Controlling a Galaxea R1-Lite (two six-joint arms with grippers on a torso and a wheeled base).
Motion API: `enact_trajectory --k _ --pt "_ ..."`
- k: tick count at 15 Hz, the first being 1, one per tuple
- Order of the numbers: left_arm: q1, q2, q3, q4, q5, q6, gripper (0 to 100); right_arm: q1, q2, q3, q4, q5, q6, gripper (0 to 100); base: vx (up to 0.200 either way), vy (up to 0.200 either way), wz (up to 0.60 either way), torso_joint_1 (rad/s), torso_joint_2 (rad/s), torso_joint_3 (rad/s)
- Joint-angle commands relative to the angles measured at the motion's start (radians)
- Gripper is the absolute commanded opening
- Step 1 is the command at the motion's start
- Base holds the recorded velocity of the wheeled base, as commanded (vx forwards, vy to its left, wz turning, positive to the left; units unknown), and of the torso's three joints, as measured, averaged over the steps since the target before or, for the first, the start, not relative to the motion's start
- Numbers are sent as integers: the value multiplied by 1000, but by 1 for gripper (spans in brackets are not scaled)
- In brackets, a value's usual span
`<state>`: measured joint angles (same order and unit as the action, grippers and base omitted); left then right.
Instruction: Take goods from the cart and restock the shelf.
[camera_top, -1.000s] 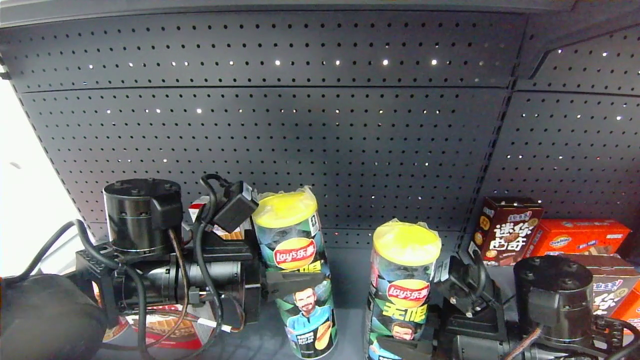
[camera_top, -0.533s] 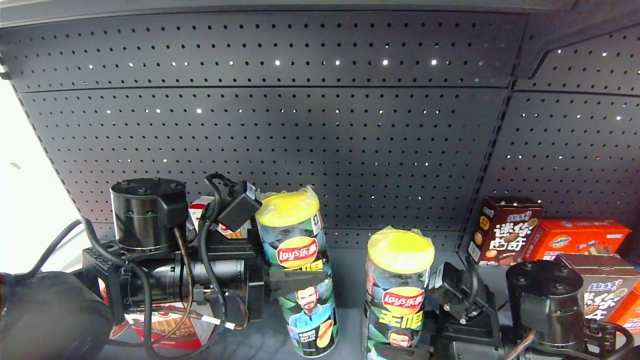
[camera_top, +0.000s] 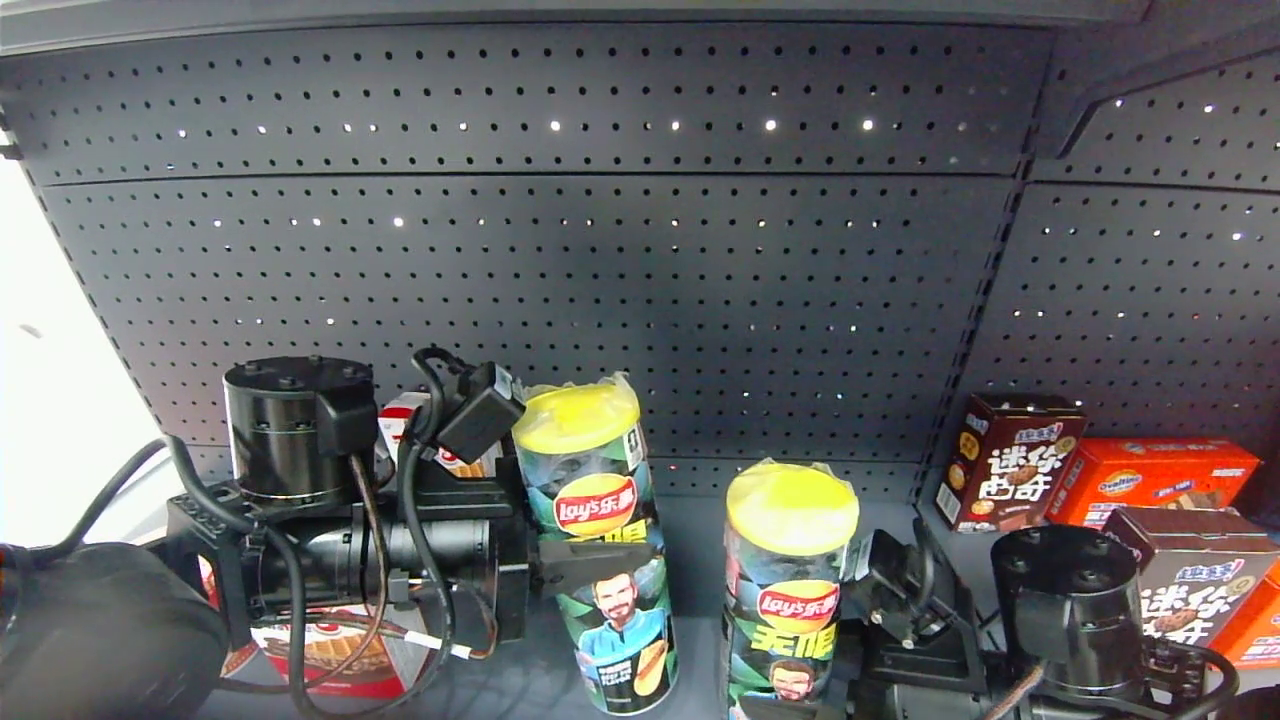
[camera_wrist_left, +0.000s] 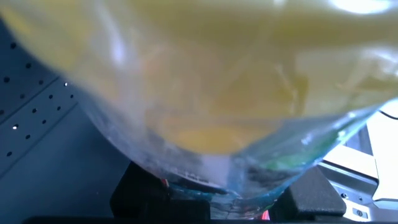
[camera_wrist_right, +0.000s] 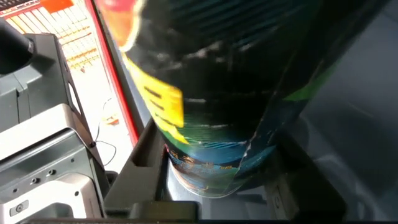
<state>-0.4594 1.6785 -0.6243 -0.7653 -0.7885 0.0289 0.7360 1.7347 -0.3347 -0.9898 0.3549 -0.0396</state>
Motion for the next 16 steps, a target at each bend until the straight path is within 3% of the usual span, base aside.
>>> enact_trajectory --k 1,16 --pt "-1 0 0 -2 0 0 0 2 9 0 -1 -1 3 100 0 0 0 0 0 0" --pt "-4 -3 9 -2 0 2 0 49 -124 112 -1 -2 4 100 0 0 0 0 0 0"
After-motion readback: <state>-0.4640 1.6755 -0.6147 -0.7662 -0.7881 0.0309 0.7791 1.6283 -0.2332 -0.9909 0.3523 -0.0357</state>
